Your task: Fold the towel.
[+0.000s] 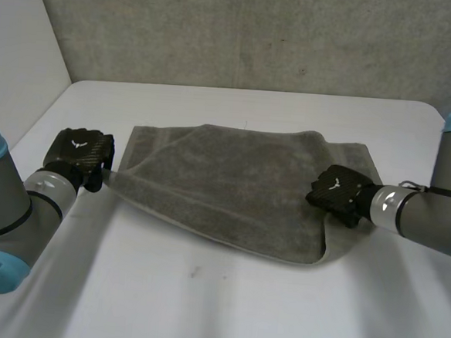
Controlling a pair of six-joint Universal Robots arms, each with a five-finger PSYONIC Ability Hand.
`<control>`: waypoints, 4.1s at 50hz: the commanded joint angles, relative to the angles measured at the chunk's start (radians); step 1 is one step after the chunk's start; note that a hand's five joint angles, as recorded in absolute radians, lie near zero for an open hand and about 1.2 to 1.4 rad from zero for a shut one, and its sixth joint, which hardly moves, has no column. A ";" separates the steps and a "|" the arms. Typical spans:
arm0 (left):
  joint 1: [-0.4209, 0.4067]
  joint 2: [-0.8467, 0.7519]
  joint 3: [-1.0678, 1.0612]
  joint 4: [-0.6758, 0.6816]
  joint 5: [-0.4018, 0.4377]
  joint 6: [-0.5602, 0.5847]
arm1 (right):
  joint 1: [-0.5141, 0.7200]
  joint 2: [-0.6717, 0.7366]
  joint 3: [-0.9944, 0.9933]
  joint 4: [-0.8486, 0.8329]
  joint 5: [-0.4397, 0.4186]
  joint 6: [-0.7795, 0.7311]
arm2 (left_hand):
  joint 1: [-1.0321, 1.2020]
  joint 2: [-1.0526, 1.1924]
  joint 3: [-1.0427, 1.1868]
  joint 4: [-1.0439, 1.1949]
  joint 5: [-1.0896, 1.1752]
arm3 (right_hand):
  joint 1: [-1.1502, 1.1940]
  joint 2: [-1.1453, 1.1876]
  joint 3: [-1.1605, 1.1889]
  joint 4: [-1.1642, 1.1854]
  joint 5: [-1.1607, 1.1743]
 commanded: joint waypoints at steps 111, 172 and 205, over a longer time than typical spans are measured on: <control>-0.073 -0.288 0.688 -0.529 -0.041 -0.011 | -0.123 -0.199 0.004 -0.283 0.219 0.645 | -1.021 -1.043 -1.042 -1.043 -1.031 | -1.124 -1.116 -1.153 -1.165 -1.148; -0.065 0.062 -0.111 0.000 -0.033 -0.008 | -0.606 -0.224 0.368 -0.489 0.110 0.181 | -1.021 -1.043 -1.042 -1.043 -1.031 | 0.098 0.106 0.069 0.057 0.073; -0.062 0.062 -0.112 0.014 -0.037 -0.009 | 0.631 0.055 0.008 -0.465 0.361 0.422 | -1.021 -1.043 -1.042 -1.043 -1.031 | -1.124 -1.116 -1.153 -1.165 -1.148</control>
